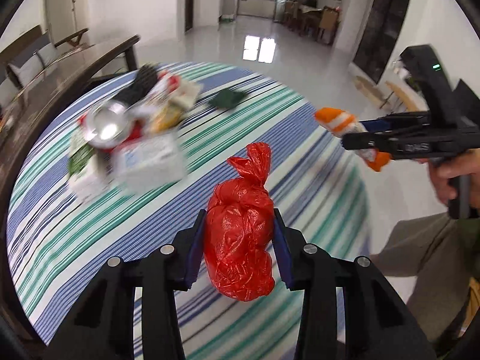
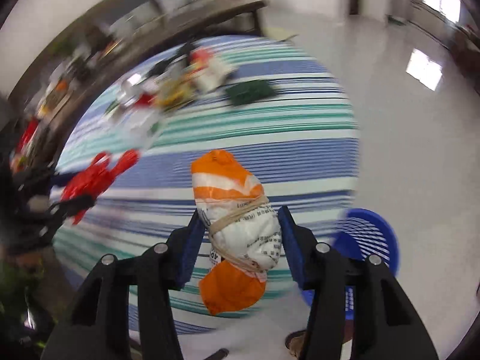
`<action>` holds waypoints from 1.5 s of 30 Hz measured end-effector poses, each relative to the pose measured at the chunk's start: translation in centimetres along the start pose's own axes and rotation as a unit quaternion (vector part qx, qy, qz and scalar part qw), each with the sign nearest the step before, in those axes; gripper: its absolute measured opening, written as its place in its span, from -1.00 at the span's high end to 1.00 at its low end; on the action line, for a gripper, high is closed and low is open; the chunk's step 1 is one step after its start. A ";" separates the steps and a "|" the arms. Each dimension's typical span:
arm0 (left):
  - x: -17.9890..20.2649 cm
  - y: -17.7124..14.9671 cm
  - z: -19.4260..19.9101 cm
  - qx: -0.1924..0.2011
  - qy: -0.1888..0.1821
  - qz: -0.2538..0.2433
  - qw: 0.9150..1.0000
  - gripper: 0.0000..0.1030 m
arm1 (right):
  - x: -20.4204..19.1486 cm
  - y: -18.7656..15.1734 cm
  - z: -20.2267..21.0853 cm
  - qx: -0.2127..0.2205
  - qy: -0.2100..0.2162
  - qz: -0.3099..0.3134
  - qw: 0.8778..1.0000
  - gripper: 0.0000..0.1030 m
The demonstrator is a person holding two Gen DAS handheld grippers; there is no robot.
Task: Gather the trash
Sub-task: 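Carry both items to the blue wastebasket and open both tools to drop them, then move both tools back over the table toward the remaining trash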
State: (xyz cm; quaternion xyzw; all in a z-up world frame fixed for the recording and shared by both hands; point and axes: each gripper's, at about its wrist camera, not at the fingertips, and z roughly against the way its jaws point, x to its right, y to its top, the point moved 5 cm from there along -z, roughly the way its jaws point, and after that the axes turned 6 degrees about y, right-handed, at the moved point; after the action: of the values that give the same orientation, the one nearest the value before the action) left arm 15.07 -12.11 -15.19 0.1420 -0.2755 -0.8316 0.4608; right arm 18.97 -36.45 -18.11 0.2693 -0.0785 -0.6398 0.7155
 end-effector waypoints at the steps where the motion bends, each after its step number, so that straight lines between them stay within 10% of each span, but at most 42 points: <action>1: 1.8 1.0 -0.1 0.005 -0.015 -0.004 1.000 0.20 | 1.9 -0.1 0.8 0.010 -0.018 -0.018 1.000 0.05; 12: 20.4 8.5 -8.6 -0.016 -0.098 -0.039 0.994 0.19 | 19.7 -5.8 5.3 0.070 -0.133 -0.161 0.975 0.04; 24: 28.4 9.0 -20.1 -0.055 -0.099 -0.039 0.993 -0.08 | 26.6 -9.1 3.3 0.077 -0.071 -0.251 0.962 -0.23; 26: 28.5 9.1 -20.8 -0.056 -0.087 -0.042 0.994 -0.53 | 27.4 -9.4 3.6 0.088 -0.059 -0.275 0.956 -0.37; 37: 25.4 7.6 -9.6 0.039 -0.122 -0.043 0.991 -0.79 | 24.8 -7.4 8.1 0.158 -0.097 -0.239 0.953 -0.76; 45: 13.5 1.4 -6.0 0.035 -0.010 -0.033 0.999 -0.80 | 13.6 -5.1 6.2 0.166 -0.147 -0.056 0.974 -0.88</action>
State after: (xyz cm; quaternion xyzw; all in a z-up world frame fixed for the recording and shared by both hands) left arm 11.75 -26.09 -18.95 0.1587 -0.3037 -0.8376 0.4254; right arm 13.99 -51.46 -18.48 0.2909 -0.2725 -0.6898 0.6044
